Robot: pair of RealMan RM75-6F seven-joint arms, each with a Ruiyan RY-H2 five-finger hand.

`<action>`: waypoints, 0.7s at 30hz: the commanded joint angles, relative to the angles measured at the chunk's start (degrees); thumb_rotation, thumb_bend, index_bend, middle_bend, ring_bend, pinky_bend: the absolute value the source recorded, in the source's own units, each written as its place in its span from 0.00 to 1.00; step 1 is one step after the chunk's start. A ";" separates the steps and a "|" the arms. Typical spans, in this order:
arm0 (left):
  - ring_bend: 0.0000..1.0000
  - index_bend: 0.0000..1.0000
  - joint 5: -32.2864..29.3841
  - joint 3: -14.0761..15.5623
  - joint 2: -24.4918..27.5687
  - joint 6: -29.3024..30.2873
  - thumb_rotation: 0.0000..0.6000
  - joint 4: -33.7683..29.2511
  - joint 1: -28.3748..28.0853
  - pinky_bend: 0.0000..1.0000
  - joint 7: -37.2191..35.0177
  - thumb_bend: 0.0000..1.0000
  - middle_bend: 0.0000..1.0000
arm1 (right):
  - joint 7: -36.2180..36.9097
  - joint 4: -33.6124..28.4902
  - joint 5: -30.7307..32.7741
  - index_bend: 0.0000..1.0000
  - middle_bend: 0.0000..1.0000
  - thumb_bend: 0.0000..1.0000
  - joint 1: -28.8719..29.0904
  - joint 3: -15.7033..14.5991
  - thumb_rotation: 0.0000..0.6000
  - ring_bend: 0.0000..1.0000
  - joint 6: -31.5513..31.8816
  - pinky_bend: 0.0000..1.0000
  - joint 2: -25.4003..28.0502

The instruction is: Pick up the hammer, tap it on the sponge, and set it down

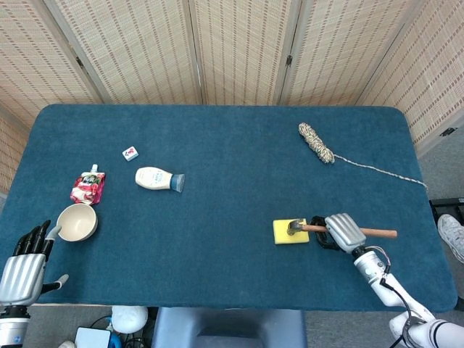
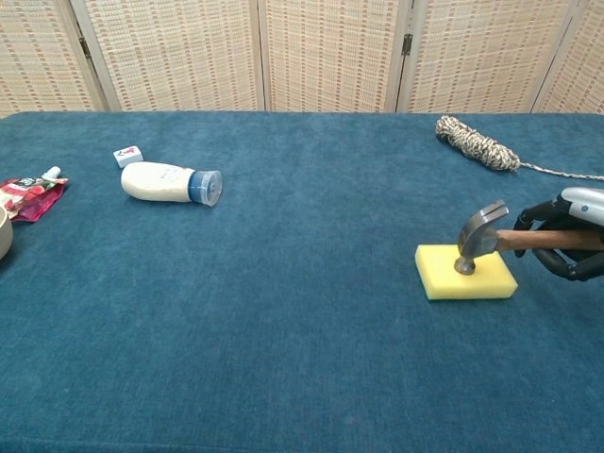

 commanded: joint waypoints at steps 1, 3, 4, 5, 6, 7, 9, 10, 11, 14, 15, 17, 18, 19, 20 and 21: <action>0.00 0.09 0.03 -0.13 0.09 0.13 1.00 -0.04 -0.01 0.14 -0.04 0.15 0.00 | 3.07 -0.84 0.53 0.92 0.82 0.86 -0.28 2.30 1.00 0.83 3.32 0.84 0.90; 0.00 0.09 0.05 -0.22 0.08 0.20 1.00 -0.04 -0.05 0.14 -0.03 0.15 0.00 | 3.08 -0.96 1.10 0.92 0.82 0.85 -0.05 3.19 1.00 0.83 3.53 0.84 1.36; 0.00 0.09 0.06 -0.25 0.03 0.18 1.00 -0.05 -0.08 0.14 -0.02 0.15 0.00 | 2.89 -1.16 1.64 0.92 0.82 0.85 0.21 3.86 1.00 0.83 3.42 0.84 1.53; 0.00 0.09 0.07 -0.25 -0.01 0.13 1.00 -0.06 -0.12 0.14 0.03 0.15 0.00 | 2.79 -1.27 2.08 0.92 0.82 0.85 0.44 4.40 1.00 0.83 3.32 0.84 1.48; 0.00 0.09 0.09 -0.26 -0.06 0.06 1.00 -0.09 -0.17 0.14 0.10 0.15 0.00 | 2.69 -1.34 2.61 0.92 0.82 0.84 0.73 4.97 1.00 0.83 3.03 0.84 1.32; 0.00 0.09 0.12 -0.25 -0.11 -0.03 1.00 -0.13 -0.24 0.14 0.19 0.15 0.00 | 2.48 -1.43 3.23 0.92 0.82 0.84 1.12 5.51 1.00 0.83 2.45 0.84 1.11; 0.00 0.09 0.16 -0.28 -0.23 -0.26 1.00 -0.26 -0.43 0.14 0.42 0.15 0.00 | 1.82 -1.31 4.45 0.92 0.82 0.83 2.43 6.66 1.00 0.83 0.62 0.84 0.25; 0.00 0.09 0.17 -0.29 -0.27 -0.34 1.00 -0.30 -0.50 0.14 0.52 0.15 0.00 | 1.54 -1.11 4.90 0.92 0.82 0.82 3.11 7.06 1.00 0.83 -0.36 0.84 -0.29; 0.00 0.09 0.20 -0.32 -0.31 -0.44 1.00 -0.38 -0.60 0.14 0.63 0.15 0.00 | 1.17 -0.73 5.44 0.92 0.82 0.81 4.14 7.57 1.00 0.83 -1.81 0.84 -1.07; 0.00 0.09 0.25 -0.39 -0.39 -0.49 1.00 -0.44 -0.74 0.14 0.82 0.15 0.00 | 0.53 1.21 7.05 0.92 0.79 0.78 6.88 9.07 1.00 0.81 -5.38 0.84 -3.93; 0.00 0.09 0.20 -0.40 -0.42 -0.50 1.00 -0.42 -0.74 0.14 0.86 0.15 0.00 | 0.43 2.11 7.56 0.92 0.78 0.76 7.74 9.54 1.00 0.80 -6.44 0.84 -4.98; 0.00 0.09 -0.07 -0.37 -0.49 -0.66 1.00 -0.33 -0.74 0.14 0.88 0.15 0.00 | 0.16 4.36 8.70 0.92 0.75 0.73 9.73 10.50 1.00 0.77 -8.93 0.84 -7.49; 0.00 0.09 -0.22 -0.31 -0.48 -0.76 1.00 -0.30 -0.71 0.14 0.87 0.15 0.00 | 0.00 5.34 9.10 0.91 0.73 0.72 10.52 10.82 1.00 0.74 -9.87 0.83 -8.57; 0.00 0.09 -0.36 -0.25 -0.46 -0.86 1.00 -0.29 -0.68 0.14 0.82 0.15 0.00 | -0.12 6.20 9.55 0.89 0.70 0.71 11.24 11.16 1.00 0.72 -10.74 0.82 -9.60; 0.00 0.09 -0.57 -0.17 -0.42 -0.94 1.00 -0.22 -0.60 0.14 0.78 0.15 0.00 | -0.33 7.28 10.16 0.85 0.68 0.69 12.17 11.64 1.00 0.70 -11.78 0.80 -10.94; 0.00 0.09 -0.74 -0.11 -0.40 -0.99 1.00 -0.13 -0.52 0.14 0.76 0.15 0.00 | -0.36 8.10 10.61 0.79 0.64 0.65 12.85 12.02 1.00 0.66 -12.53 0.76 -11.92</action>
